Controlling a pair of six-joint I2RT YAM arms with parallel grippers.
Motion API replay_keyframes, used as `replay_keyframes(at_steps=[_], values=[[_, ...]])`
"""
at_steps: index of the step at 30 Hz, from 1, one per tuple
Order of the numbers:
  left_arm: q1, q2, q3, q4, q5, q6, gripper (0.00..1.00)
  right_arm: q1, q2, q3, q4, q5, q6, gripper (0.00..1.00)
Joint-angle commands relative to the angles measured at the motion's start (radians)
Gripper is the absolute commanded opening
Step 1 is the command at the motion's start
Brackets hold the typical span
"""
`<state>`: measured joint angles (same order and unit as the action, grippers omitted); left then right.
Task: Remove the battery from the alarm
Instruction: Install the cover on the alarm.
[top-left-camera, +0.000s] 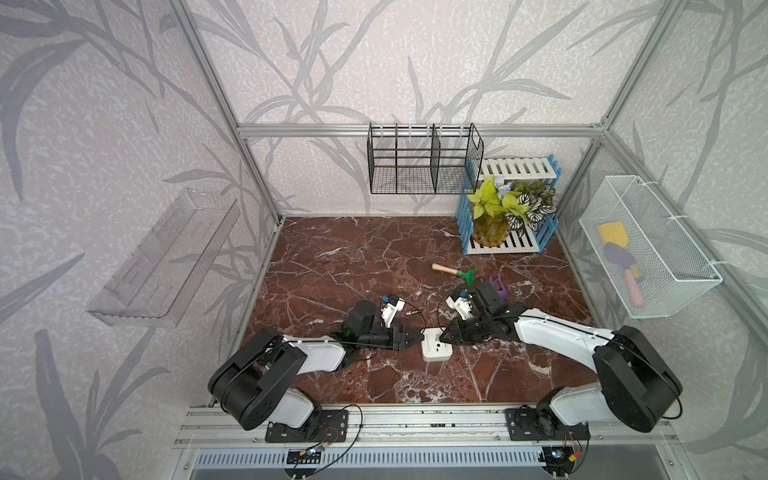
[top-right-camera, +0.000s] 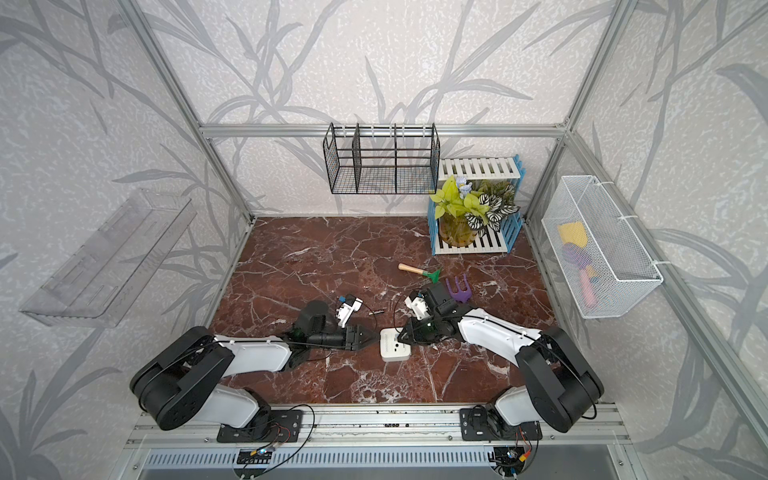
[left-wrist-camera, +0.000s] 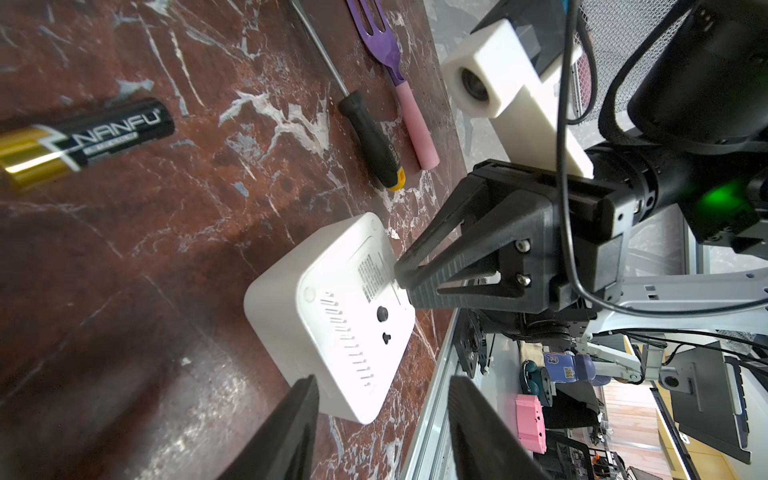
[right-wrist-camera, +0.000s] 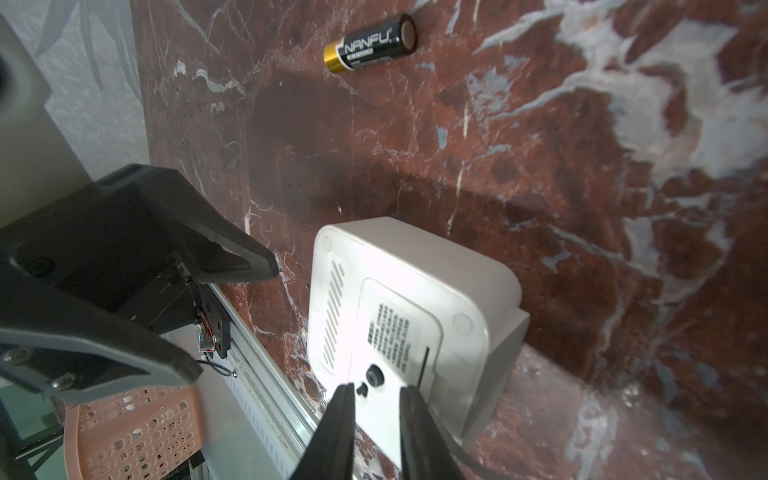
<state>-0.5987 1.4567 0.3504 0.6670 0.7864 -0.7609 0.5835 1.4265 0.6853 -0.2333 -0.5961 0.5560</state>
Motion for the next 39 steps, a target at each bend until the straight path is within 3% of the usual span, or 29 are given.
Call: replay_keyframes(at_steps=[1, 11, 15, 18, 20, 23, 24, 25, 27, 28, 29, 31, 34, 35, 36, 39], values=[[0.011, -0.015, -0.011, 0.019, -0.007, 0.008, 0.54, 0.004, 0.019, 0.015, 0.030, -0.022, 0.015, 0.23], [0.029, -0.051, -0.025, -0.003, -0.019, 0.018, 0.54, -0.019, 0.134, -0.030, -0.003, -0.013, 0.033, 0.23], [0.043, -0.076, -0.015, -0.022, -0.034, 0.025, 0.54, -0.019, 0.066, -0.002, 0.016, -0.064, 0.006, 0.26], [0.047, -0.168, 0.027, -0.122, -0.154, 0.076, 0.58, -0.019, -0.069, 0.079, -0.034, -0.027, -0.048, 0.27], [0.048, -0.268, 0.054, -0.242, -0.332, 0.145, 0.67, -0.019, -0.218, 0.121, -0.106, 0.132, -0.110, 0.35], [0.047, -0.456, 0.029, -0.333, -0.699, 0.220, 0.94, -0.023, -0.466, 0.073, -0.167, 0.598, -0.146, 0.76], [0.049, -0.522, 0.010, -0.379, -0.850, 0.225, 0.99, -0.028, -0.566, 0.011, -0.146, 0.769, -0.141, 0.91], [0.053, -0.590, -0.014, -0.388, -0.976, 0.247, 1.00, -0.039, -0.654, -0.064, -0.107, 0.939, -0.149, 0.99], [0.071, -0.732, -0.083, -0.394, -1.185, 0.326, 1.00, -0.098, -0.827, -0.180, -0.051, 1.139, -0.142, 0.99], [0.082, -0.779, -0.101, -0.390, -1.229, 0.369, 1.00, -0.157, -0.884, -0.223, -0.045, 1.151, -0.137, 0.99], [0.097, -0.807, -0.115, -0.388, -1.233, 0.413, 1.00, -0.226, -0.927, -0.245, -0.056, 1.105, -0.129, 0.99], [0.120, -0.852, -0.127, -0.401, -1.178, 0.448, 1.00, -0.357, -0.942, -0.257, -0.074, 0.897, -0.095, 0.99], [0.125, -0.857, -0.163, -0.348, -0.985, 0.454, 1.00, -0.408, -0.820, -0.259, 0.050, 0.384, -0.161, 0.99], [0.125, -0.848, -0.191, -0.291, -0.915, 0.467, 1.00, -0.364, -0.745, -0.253, 0.086, 0.274, -0.197, 0.99], [0.125, -0.841, -0.211, -0.225, -0.858, 0.483, 1.00, -0.288, -0.696, -0.231, 0.085, 0.254, -0.261, 0.99], [0.131, -0.823, -0.212, -0.204, -0.894, 0.459, 1.00, 0.026, -0.580, -0.187, 0.096, 0.342, -0.602, 0.99]])
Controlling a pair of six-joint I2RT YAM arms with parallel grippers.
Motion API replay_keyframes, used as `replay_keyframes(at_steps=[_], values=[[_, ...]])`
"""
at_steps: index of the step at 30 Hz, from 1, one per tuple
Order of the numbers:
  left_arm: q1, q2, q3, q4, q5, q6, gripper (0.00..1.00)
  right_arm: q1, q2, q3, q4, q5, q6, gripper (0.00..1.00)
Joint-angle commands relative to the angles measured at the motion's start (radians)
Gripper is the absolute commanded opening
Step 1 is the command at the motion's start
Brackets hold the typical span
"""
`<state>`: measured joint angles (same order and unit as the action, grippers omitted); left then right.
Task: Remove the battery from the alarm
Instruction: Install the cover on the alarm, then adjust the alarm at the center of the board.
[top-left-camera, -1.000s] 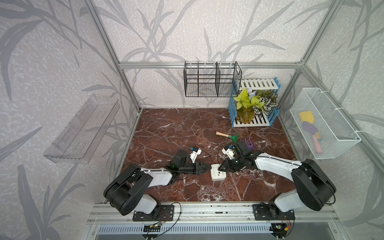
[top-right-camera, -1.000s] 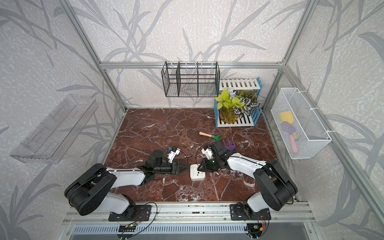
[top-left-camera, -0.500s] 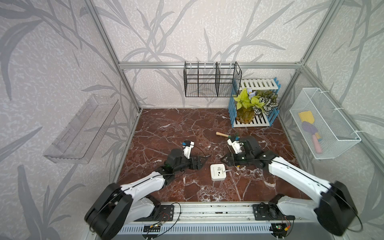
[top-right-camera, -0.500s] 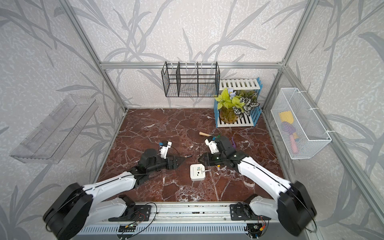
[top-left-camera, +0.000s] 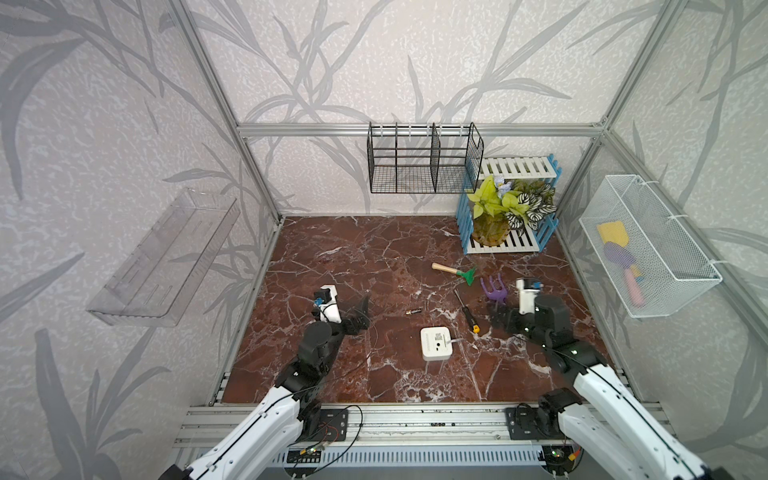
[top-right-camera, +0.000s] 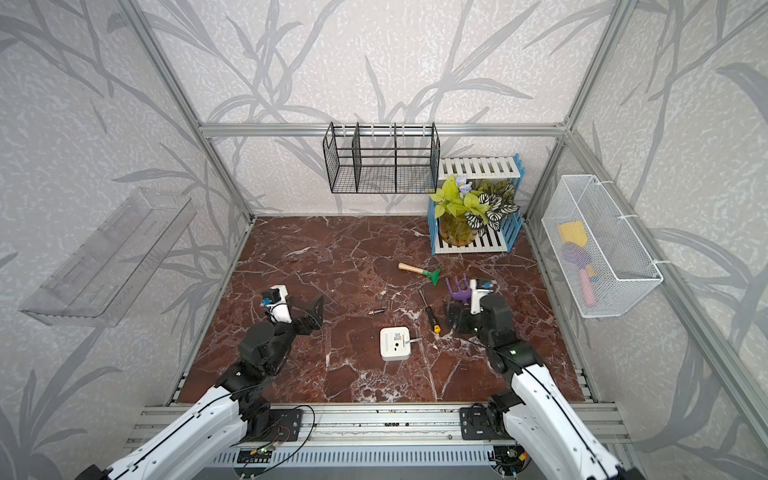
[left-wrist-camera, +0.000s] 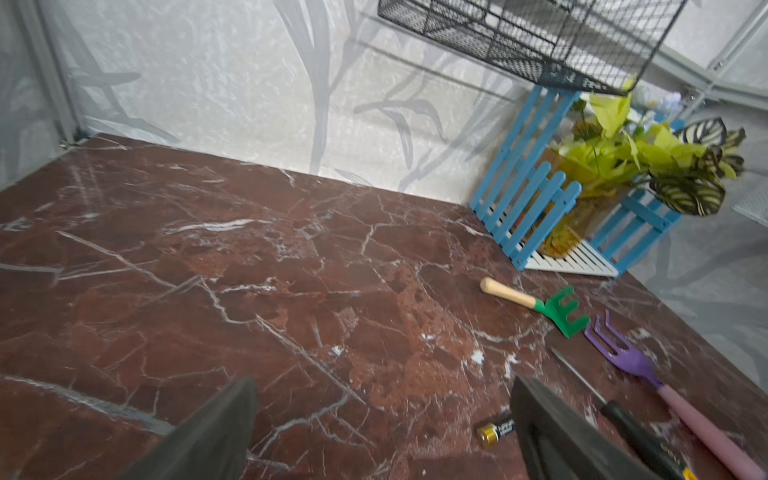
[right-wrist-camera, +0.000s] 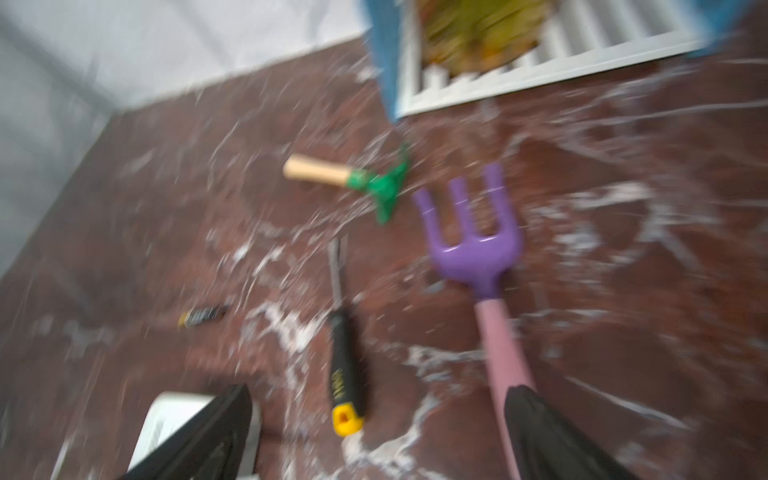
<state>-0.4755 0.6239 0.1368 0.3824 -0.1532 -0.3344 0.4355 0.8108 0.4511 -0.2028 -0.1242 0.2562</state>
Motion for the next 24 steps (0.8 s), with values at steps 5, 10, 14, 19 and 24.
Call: replay_keyframes(at_steps=[5, 10, 14, 19, 24], values=[[0.051, 0.061, 0.056, 0.030, 0.085, 0.027, 1.00, 0.277, 0.286, 0.236, -0.257, -0.210, -0.731, 0.99], [0.062, 0.036, 0.042, 0.044, 0.078, 0.008, 1.00, 0.289, 0.441, 0.307, -0.308, -0.206, -0.824, 0.99], [0.066, -0.004, 0.024, 0.040, 0.085, -0.004, 1.00, 0.305, 0.542, 0.384, -0.339, -0.217, -0.854, 0.99], [0.069, -0.014, 0.018, 0.044, 0.105, -0.011, 1.00, 0.308, 0.658, 0.442, -0.358, -0.166, -0.882, 0.99], [0.069, -0.018, 0.019, 0.041, 0.120, -0.013, 1.00, 0.307, 0.744, 0.484, -0.356, -0.150, -0.911, 0.99]])
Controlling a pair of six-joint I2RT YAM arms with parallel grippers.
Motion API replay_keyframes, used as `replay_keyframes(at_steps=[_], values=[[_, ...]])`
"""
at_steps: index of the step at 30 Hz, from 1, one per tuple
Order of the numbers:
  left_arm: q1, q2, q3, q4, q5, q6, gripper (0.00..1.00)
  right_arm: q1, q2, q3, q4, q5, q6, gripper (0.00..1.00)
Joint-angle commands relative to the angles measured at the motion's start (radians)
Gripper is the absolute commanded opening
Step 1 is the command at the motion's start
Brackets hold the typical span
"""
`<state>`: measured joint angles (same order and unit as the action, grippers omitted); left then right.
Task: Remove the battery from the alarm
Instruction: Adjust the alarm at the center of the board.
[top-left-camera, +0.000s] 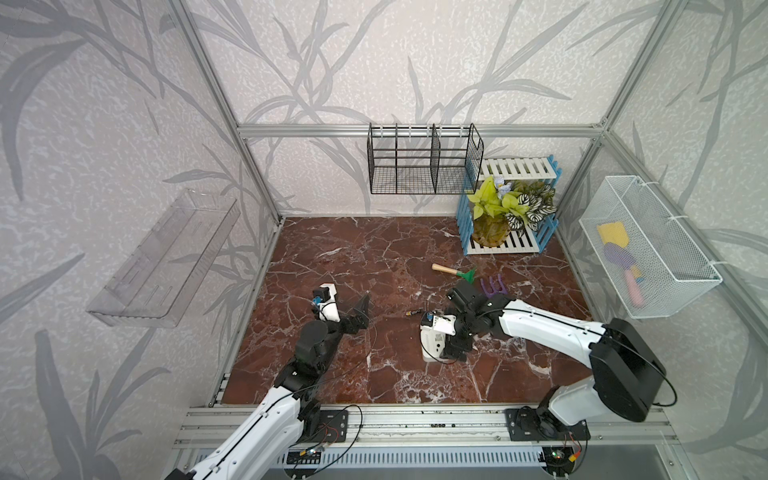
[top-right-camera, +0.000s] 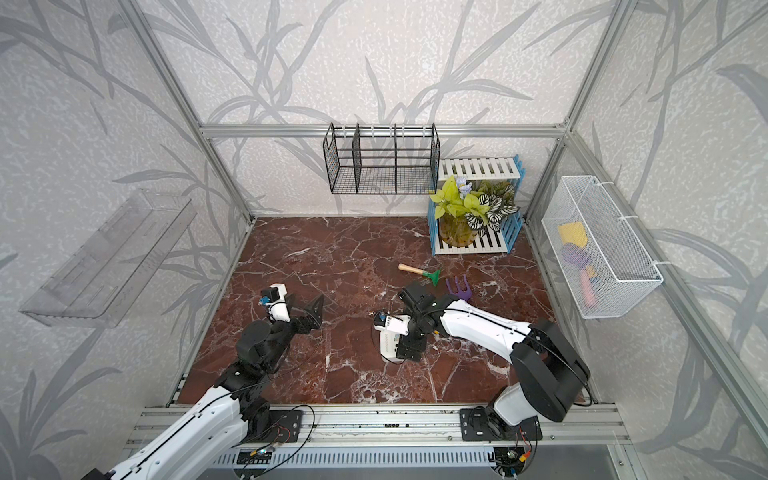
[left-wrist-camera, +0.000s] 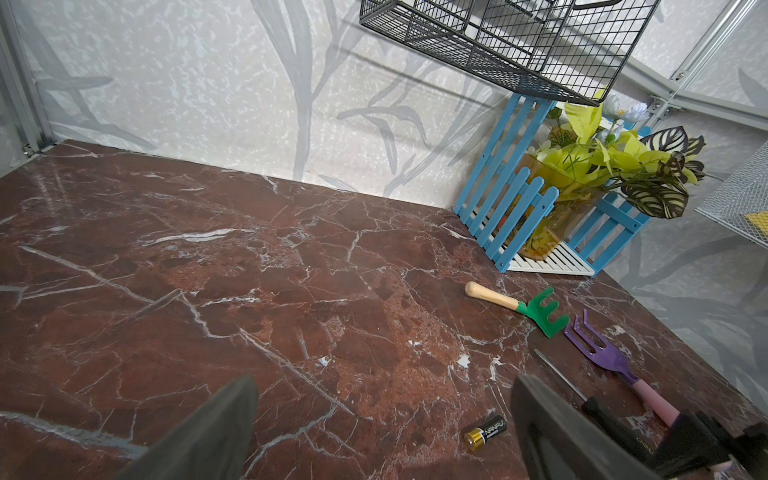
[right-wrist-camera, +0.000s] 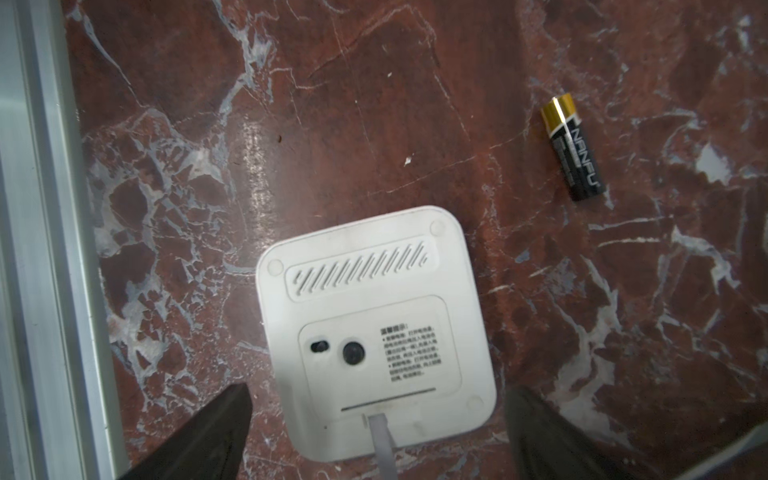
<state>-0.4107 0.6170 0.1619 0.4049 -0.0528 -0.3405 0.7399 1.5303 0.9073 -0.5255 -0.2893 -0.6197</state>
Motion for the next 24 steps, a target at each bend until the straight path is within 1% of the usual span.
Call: replay_keyframes(at_steps=[1, 6, 10, 15, 17, 20, 21, 24], values=[[0.005, -0.014, -0.008, 0.017, 0.022, -0.007, 1.00, 0.003, 0.041, 0.034, -0.034, 0.021, -0.035, 0.99], [0.005, -0.010, -0.008, 0.032, 0.050, -0.006, 1.00, 0.004, 0.101, 0.063, -0.019, 0.048, -0.047, 0.99], [0.006, 0.008, -0.005, 0.069, 0.117, 0.014, 1.00, 0.006, 0.140, 0.075, -0.008, 0.017, -0.062, 0.99], [0.006, 0.027, 0.031, 0.051, 0.191, 0.086, 1.00, 0.013, 0.156, 0.090, -0.028, -0.071, -0.090, 0.78], [0.006, 0.035, 0.047, 0.054, 0.239, 0.136, 1.00, 0.012, 0.135, 0.089, -0.044, -0.107, -0.104, 0.72], [0.006, 0.048, 0.076, 0.044, 0.359, 0.274, 1.00, -0.001, 0.085, 0.090, -0.068, -0.181, -0.089, 0.64], [0.006, 0.053, 0.090, 0.032, 0.398, 0.321, 1.00, -0.014, 0.068, 0.092, -0.078, -0.220, -0.070, 0.61], [0.005, 0.062, 0.138, -0.034, 0.525, 0.472, 1.00, -0.065, -0.027, 0.074, -0.089, -0.356, -0.005, 0.57]])
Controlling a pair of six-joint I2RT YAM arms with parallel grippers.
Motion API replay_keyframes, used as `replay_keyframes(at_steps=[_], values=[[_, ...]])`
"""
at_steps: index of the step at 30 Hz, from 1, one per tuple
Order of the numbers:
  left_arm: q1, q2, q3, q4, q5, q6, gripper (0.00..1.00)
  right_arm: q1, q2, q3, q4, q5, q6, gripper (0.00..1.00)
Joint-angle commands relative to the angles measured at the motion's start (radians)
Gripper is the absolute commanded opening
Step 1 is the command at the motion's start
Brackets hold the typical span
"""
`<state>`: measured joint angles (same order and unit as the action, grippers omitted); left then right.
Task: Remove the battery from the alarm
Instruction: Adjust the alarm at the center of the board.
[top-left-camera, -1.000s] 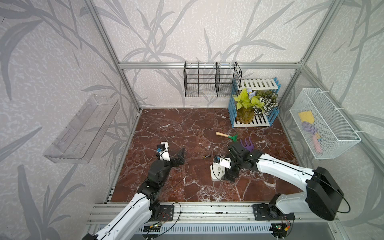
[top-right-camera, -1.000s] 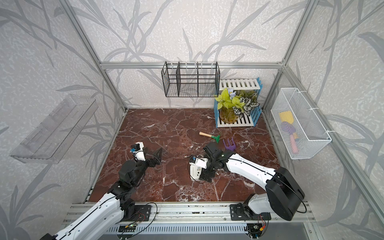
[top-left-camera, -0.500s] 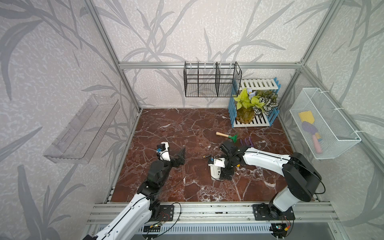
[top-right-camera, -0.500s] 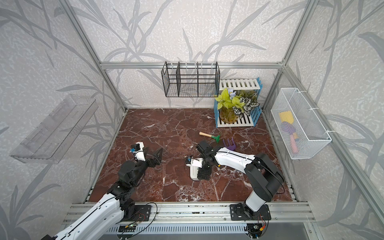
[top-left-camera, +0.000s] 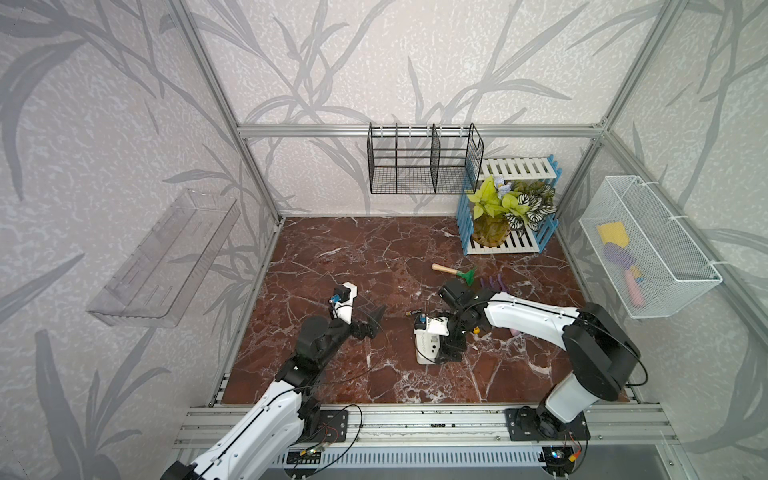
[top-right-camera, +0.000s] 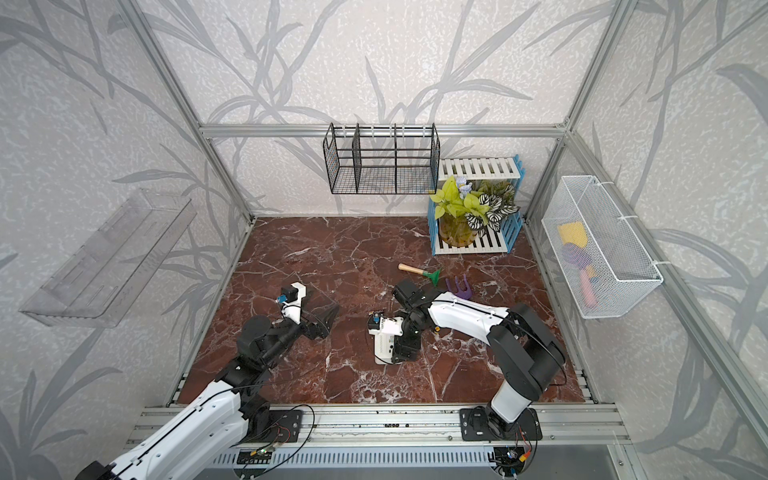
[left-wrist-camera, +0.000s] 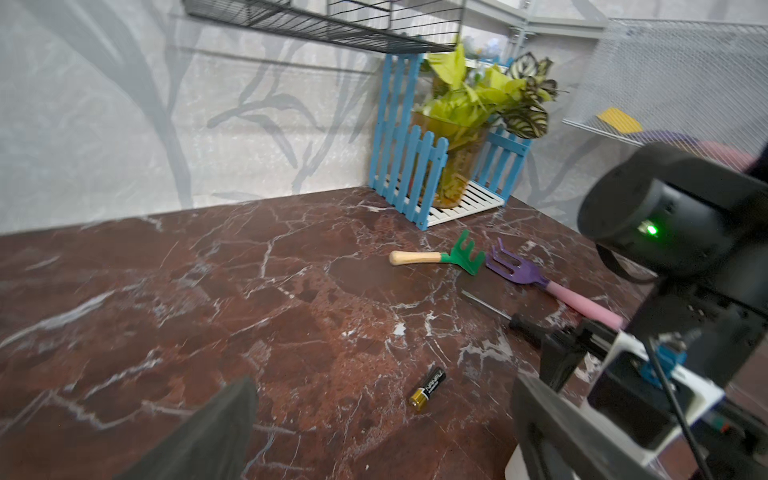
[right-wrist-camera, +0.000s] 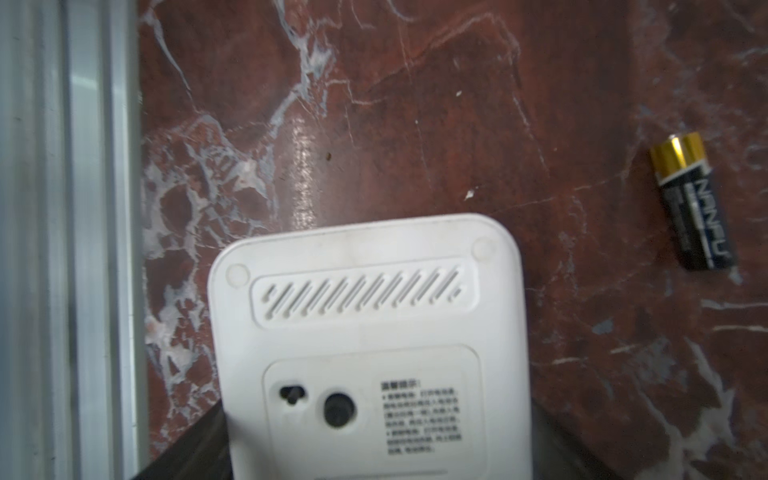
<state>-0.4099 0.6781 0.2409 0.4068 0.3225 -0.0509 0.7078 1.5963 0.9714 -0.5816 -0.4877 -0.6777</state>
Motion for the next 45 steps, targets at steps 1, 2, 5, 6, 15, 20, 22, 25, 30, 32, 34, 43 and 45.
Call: replay_keyframes(at_steps=[1, 2, 5, 6, 15, 20, 22, 25, 30, 32, 34, 43, 45], values=[[0.004, 0.001, 0.080, -0.069, 0.199, 0.262, 1.00, -0.053, -0.138, -0.010, -0.036, -0.207, 0.083, 0.57], [0.003, 0.001, 0.095, -0.096, 0.234, 0.319, 1.00, -0.070, -0.176, -0.025, -0.039, -0.256, 0.105, 0.57], [-0.001, 0.005, 0.143, -0.220, 0.345, 0.528, 1.00, -0.123, -0.271, -0.068, -0.034, -0.388, 0.183, 0.57], [-0.006, 0.009, 0.164, -0.262, 0.382, 0.595, 1.00, -0.138, -0.294, -0.083, -0.027, -0.411, 0.208, 0.57], [-0.190, 0.165, 0.287, -0.372, 0.450, 0.823, 1.00, -0.169, -0.376, -0.113, 0.031, -0.612, 0.346, 0.58], [-0.243, 0.246, 0.325, -0.339, 0.463, 0.841, 1.00, -0.166, -0.357, -0.112, 0.044, -0.666, 0.354, 0.57], [-0.255, 0.265, 0.349, -0.348, 0.454, 0.868, 1.00, -0.160, -0.350, -0.110, 0.029, -0.674, 0.333, 0.57], [-0.280, 0.292, 0.400, -0.413, 0.444, 0.950, 1.00, -0.151, -0.344, -0.108, -0.004, -0.687, 0.312, 0.58], [-0.346, 0.314, 0.457, -0.487, 0.449, 1.012, 0.97, -0.124, -0.319, -0.106, -0.033, -0.696, 0.286, 0.59], [-0.369, 0.333, 0.475, -0.550, 0.458, 1.034, 0.92, -0.117, -0.309, -0.101, -0.037, -0.704, 0.282, 0.59], [-0.389, 0.353, 0.501, -0.622, 0.457, 1.084, 0.85, -0.113, -0.303, -0.097, -0.044, -0.708, 0.279, 0.59], [-0.440, 0.398, 0.562, -0.716, 0.508, 1.105, 0.48, -0.097, -0.279, -0.092, -0.052, -0.724, 0.278, 0.61], [-0.445, 0.397, 0.565, -0.727, 0.514, 1.099, 0.41, -0.096, -0.281, -0.095, -0.052, -0.716, 0.281, 0.64]])
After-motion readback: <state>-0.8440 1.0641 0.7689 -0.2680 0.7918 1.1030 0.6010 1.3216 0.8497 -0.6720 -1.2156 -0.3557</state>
